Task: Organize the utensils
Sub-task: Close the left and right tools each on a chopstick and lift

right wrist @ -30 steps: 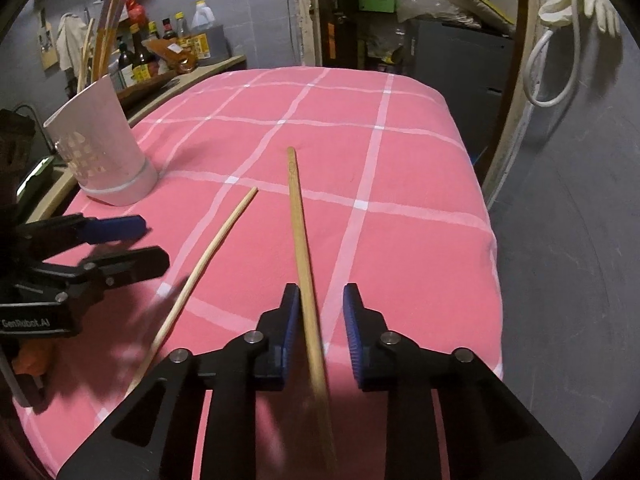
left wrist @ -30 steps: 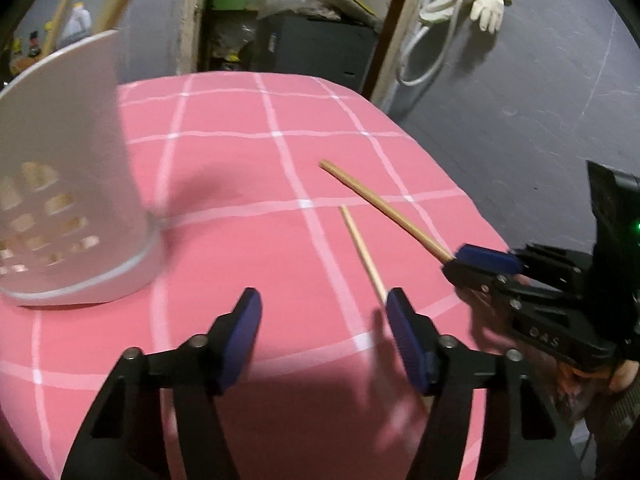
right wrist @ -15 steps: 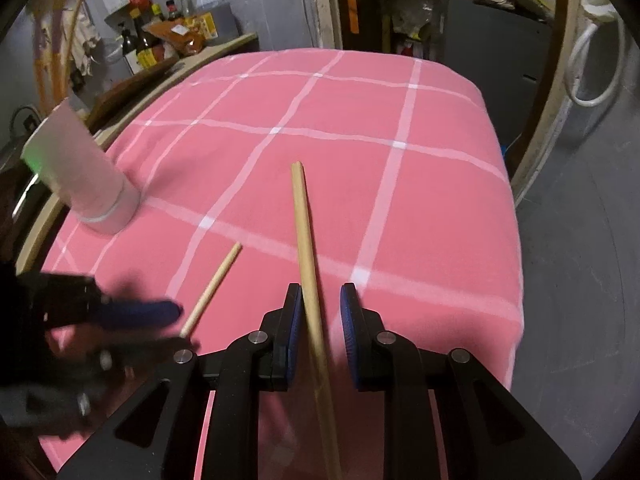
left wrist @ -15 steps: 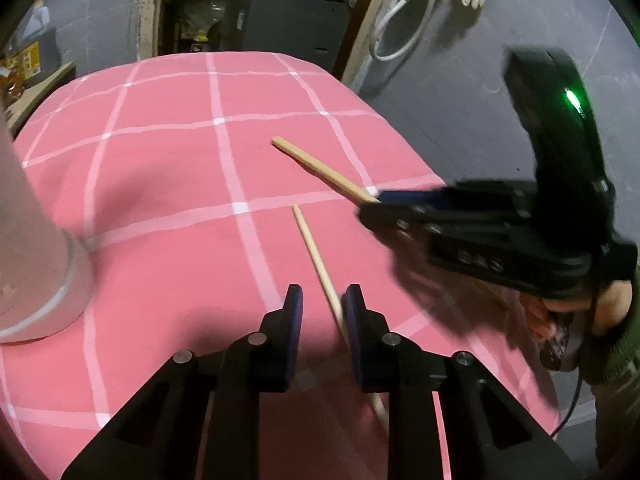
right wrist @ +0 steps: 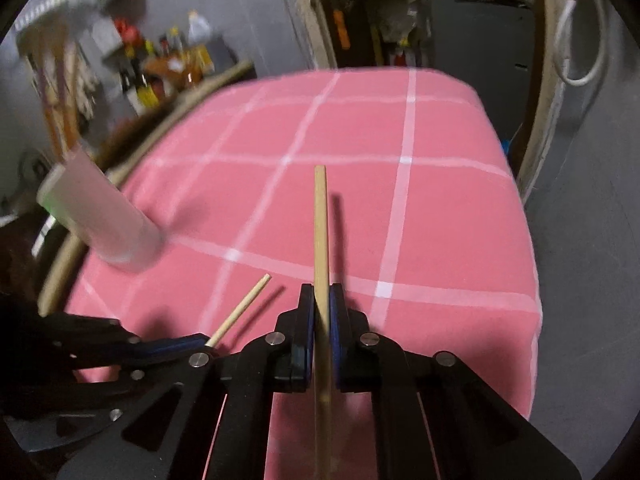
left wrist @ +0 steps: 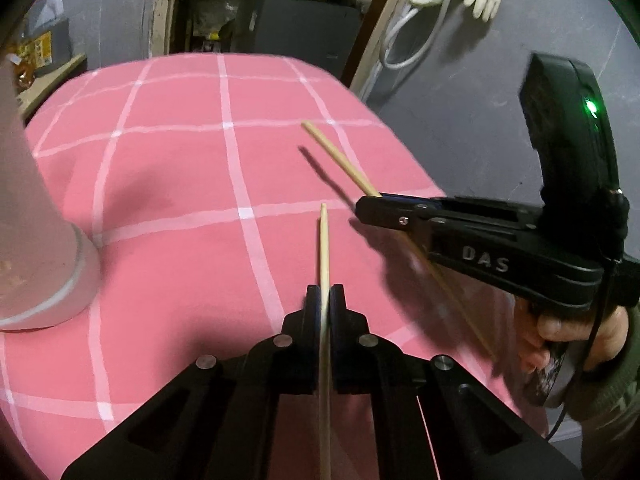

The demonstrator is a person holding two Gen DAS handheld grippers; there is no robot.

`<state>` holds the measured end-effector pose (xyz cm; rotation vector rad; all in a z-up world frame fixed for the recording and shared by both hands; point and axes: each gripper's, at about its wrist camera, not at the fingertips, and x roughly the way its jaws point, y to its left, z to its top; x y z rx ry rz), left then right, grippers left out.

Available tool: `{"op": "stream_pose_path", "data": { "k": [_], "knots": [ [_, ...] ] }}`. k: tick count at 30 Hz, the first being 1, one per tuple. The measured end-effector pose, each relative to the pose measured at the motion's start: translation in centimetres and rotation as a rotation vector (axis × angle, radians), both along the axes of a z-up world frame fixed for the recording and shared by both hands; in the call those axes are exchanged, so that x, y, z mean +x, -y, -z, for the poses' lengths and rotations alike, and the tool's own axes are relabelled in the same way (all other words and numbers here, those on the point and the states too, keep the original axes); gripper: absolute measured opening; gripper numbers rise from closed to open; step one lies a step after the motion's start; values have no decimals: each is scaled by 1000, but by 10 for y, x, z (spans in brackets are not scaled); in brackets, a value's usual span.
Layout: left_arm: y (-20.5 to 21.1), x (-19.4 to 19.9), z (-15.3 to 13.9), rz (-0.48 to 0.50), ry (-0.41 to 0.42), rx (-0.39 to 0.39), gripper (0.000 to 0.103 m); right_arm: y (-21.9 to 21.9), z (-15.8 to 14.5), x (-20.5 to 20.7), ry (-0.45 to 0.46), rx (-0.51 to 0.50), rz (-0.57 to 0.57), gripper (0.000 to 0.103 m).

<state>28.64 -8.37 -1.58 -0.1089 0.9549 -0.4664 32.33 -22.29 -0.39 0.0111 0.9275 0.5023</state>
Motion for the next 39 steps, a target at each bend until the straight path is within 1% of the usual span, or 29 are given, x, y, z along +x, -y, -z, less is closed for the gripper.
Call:
{"op": "stream_pose_path", "data": {
  "k": [3,9,13,15,17,20,25,29,32,35,39],
  "knots": [
    [-7,-12,-13,-26,63,-23,3,2,-17,-20,93,70,12,5],
    [-34,-43,-49,-105,287,-87,3,-8,-53,-58,304,219,19,5],
    [-52,-56,-73,-168,412,-117,3,-20,-73,-78,447,301,2,5],
    [-60,-62,-84,-201,470,-124,3,-31,-81,-83,505,347,-12,5],
    [-69,-69,-96,-231,527,-135,3,-39,-88,-86,544,374,-20,5],
    [-84,-74,-114,-274,599,-140,3,-57,-99,-87,610,448,-29,5],
    [-120,-74,-138,-357,689,-150,3,-88,-120,-87,702,547,-40,5],
    [-168,-73,-153,-445,758,-166,3,-110,-135,-80,757,620,-54,5],
    [-206,-64,-161,-512,795,-185,3,-126,-143,-71,818,680,-38,5],
    [-238,-62,-166,-576,832,-210,3,-135,-147,-65,880,706,-4,5],
    [-271,-54,-165,-650,867,-253,3,-145,-144,-59,931,718,27,5]
  ]
}}
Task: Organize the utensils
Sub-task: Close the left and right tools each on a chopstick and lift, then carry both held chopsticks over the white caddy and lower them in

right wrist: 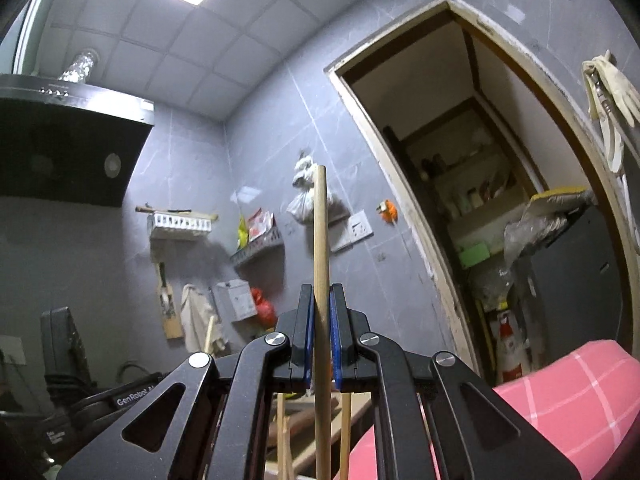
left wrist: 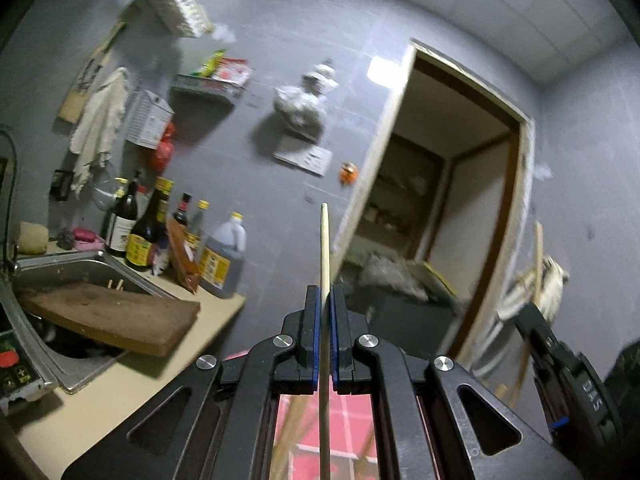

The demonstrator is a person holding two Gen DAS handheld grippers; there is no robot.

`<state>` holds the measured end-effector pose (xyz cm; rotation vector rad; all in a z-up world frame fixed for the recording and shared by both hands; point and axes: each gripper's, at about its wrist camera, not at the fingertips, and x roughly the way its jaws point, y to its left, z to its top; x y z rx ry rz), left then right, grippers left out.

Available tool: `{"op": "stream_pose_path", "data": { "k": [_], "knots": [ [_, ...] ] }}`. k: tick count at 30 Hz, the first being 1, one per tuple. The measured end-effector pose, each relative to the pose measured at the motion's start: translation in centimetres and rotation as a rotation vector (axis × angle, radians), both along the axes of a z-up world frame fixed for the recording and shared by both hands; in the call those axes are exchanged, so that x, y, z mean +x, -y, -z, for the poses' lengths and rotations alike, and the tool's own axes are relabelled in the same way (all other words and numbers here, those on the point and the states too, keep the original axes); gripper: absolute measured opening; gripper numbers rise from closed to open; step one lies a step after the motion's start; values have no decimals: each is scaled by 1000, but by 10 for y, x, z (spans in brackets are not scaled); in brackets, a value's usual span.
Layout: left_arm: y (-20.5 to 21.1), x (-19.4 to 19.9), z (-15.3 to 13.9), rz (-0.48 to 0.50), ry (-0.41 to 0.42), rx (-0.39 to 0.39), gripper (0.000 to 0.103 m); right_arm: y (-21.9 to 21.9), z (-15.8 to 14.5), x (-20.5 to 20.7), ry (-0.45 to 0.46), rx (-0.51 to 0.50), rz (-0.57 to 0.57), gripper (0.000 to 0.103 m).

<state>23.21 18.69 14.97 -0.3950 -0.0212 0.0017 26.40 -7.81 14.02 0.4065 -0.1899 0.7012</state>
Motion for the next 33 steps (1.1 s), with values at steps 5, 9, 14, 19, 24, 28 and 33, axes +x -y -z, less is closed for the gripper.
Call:
{"op": "stream_pose_path", "data": {
  "k": [5,9,14,19,24,28,33],
  "knots": [
    [-13,3,3,-35,32,-19,3,-7,9,5,32,-3,39,5],
    [-15,8,12,-47,27,-22,3,-11,16,9,30,-14,55,5],
    [-11,12,26,-52,3,-22,3,-13,27,14,17,-25,73,5],
    [-7,15,40,-49,-24,-24,3,-16,35,15,8,-43,90,5],
    [-6,15,50,-42,-47,-31,3,-21,41,16,2,-67,100,5],
    [-3,15,56,-38,-65,-27,3,-24,45,14,-3,-95,100,6],
    [3,13,65,-24,-95,1,3,-26,51,12,-25,-136,100,6]
  ]
}}
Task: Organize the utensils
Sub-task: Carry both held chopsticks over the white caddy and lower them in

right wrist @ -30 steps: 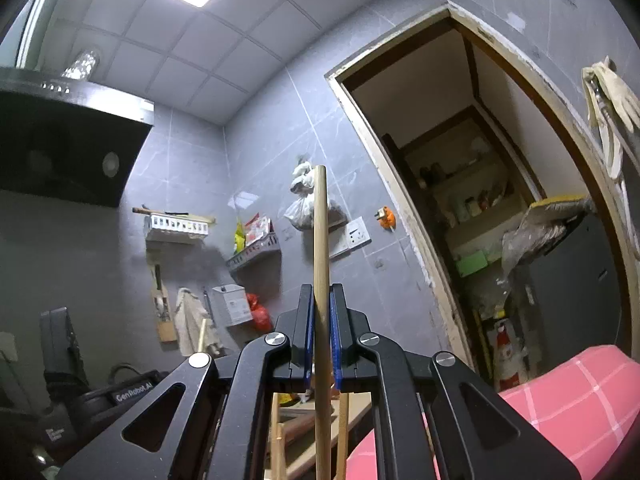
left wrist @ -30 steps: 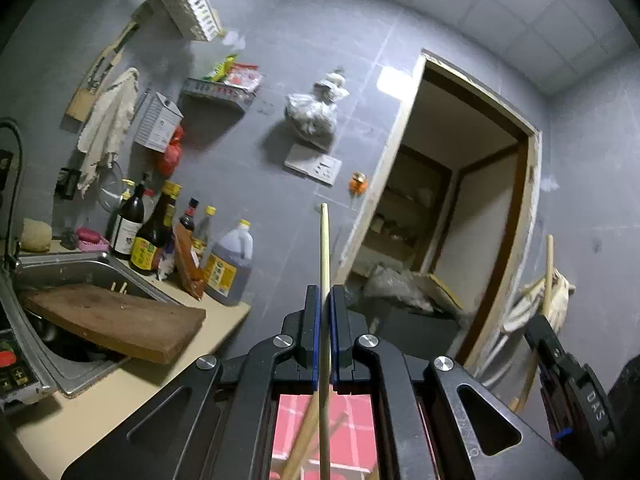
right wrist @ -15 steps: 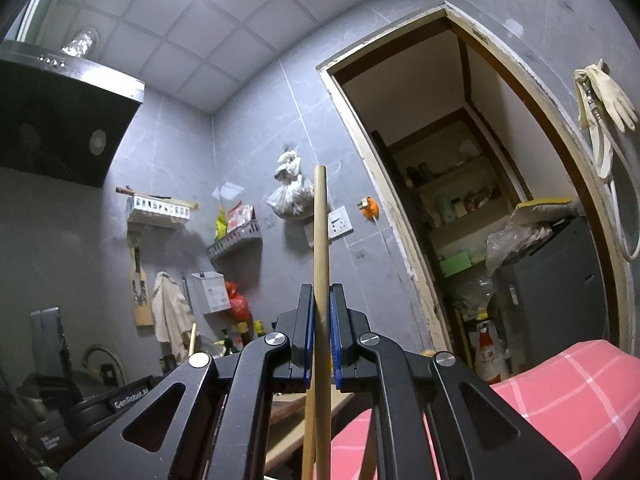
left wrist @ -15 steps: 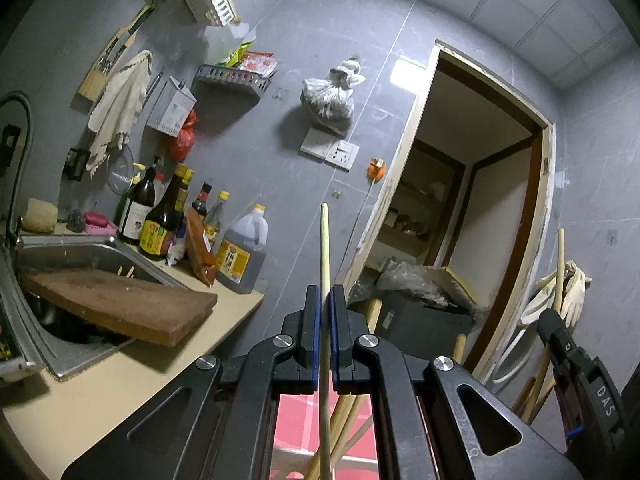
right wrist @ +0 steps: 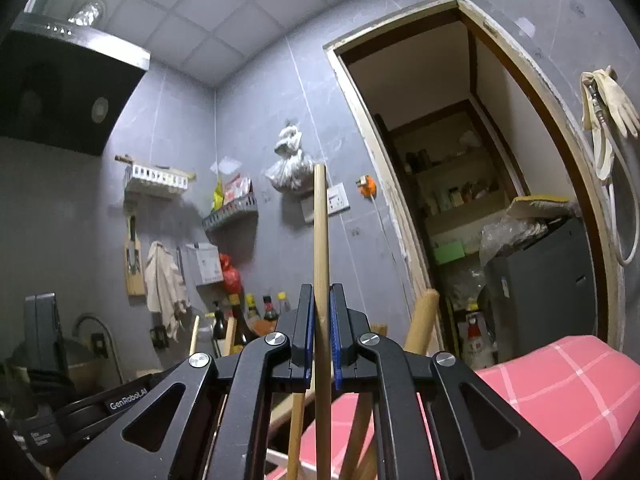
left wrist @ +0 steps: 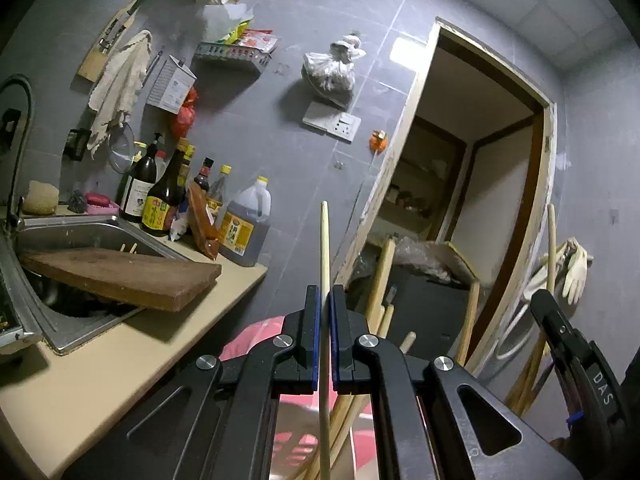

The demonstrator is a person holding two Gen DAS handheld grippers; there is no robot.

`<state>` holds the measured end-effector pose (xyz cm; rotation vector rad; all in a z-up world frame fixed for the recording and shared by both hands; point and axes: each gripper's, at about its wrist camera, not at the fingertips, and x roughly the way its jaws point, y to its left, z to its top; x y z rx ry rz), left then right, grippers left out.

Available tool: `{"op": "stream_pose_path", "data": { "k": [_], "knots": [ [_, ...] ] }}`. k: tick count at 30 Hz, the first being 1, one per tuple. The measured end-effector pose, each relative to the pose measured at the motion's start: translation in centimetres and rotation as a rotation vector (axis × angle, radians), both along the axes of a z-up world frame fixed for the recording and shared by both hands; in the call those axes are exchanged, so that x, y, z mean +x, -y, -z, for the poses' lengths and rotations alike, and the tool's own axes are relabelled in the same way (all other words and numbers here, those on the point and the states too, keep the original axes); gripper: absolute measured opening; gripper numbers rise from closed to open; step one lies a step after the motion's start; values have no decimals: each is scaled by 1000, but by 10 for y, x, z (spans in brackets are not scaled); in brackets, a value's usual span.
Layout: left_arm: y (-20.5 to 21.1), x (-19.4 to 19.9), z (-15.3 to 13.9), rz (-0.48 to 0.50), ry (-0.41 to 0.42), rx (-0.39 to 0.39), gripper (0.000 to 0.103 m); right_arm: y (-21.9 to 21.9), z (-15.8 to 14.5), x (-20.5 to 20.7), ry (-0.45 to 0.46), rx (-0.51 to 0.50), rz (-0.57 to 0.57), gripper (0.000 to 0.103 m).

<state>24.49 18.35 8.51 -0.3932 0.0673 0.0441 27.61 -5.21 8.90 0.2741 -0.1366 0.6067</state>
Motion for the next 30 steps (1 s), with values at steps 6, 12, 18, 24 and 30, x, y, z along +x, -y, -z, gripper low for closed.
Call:
{"op": "stream_pose_path", "data": {
  "k": [6,12,18,24,30],
  "knots": [
    [8,-5,10,16,-34,28,3,0,5,-6,-35,-49,2,6],
    [15,-9,15,36,-61,48,3,1,11,-12,-71,-85,0,6],
    [20,-12,19,55,-90,60,3,1,12,-15,-88,-109,3,6],
    [23,-12,20,69,-120,71,5,2,14,-17,-105,-131,11,7],
    [26,-16,19,78,-129,79,5,3,15,-20,-109,-142,18,22]
  ]
}}
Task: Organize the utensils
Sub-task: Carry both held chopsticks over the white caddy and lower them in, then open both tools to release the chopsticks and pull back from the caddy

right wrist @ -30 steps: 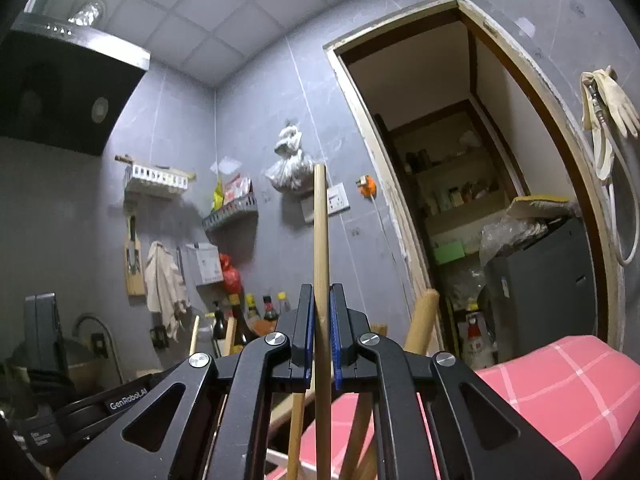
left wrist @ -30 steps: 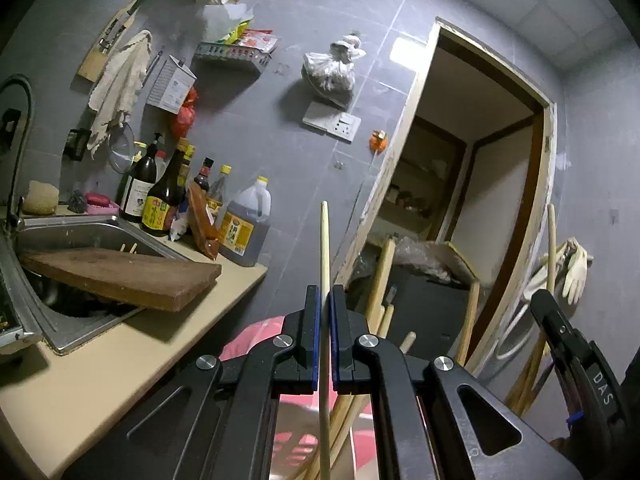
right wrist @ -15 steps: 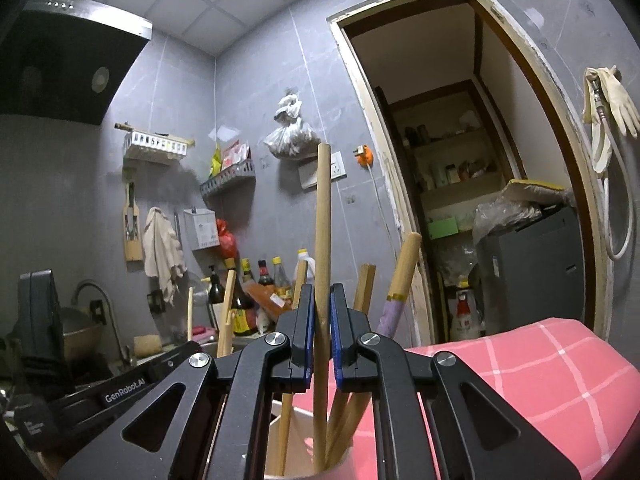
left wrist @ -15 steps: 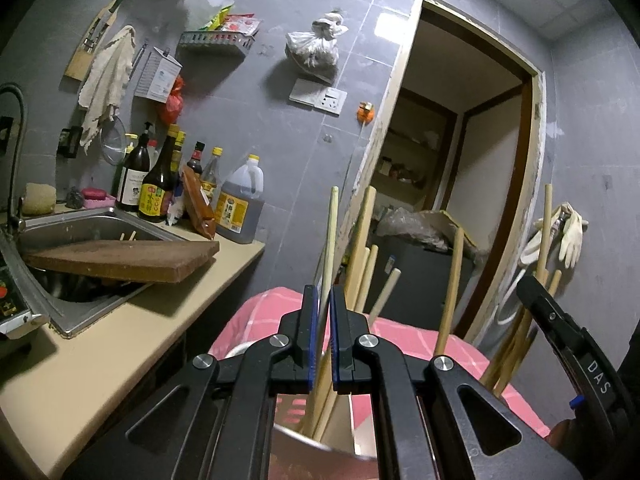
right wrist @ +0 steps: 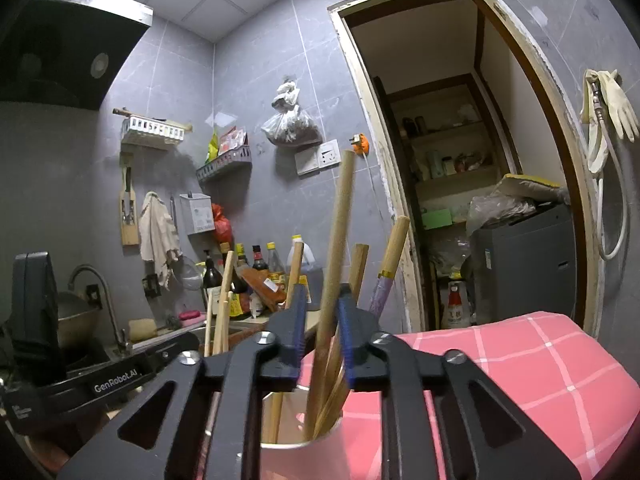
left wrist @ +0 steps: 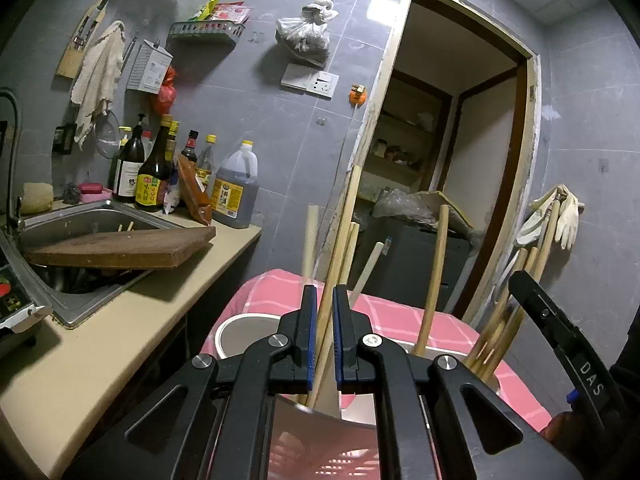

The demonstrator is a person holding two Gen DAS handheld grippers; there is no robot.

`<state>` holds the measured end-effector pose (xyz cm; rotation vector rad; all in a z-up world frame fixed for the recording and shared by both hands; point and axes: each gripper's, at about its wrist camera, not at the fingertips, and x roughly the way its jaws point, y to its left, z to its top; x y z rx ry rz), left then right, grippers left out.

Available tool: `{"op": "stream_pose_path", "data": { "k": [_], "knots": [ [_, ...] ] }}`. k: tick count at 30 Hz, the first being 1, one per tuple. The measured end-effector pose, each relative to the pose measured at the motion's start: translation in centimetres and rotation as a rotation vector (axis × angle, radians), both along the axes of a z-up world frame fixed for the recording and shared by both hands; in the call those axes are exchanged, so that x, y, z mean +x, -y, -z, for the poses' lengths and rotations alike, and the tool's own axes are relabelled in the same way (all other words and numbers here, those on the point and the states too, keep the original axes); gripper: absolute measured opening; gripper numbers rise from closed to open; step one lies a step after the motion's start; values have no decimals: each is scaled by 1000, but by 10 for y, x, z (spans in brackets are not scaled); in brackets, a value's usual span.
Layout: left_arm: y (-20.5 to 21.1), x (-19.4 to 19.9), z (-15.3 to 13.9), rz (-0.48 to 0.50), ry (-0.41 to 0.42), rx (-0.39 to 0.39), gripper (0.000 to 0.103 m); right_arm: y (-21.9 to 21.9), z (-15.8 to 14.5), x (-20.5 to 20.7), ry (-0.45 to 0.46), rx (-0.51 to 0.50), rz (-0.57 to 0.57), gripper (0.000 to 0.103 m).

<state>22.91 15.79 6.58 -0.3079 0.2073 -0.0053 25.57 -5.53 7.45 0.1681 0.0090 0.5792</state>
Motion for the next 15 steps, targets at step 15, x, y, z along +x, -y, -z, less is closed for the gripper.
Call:
{"op": "stream_pose_path", "data": {
  "k": [15],
  "knots": [
    [5,-13,-13,16,8,9,36,16,-18,-12,74,8,53,54]
  ]
}}
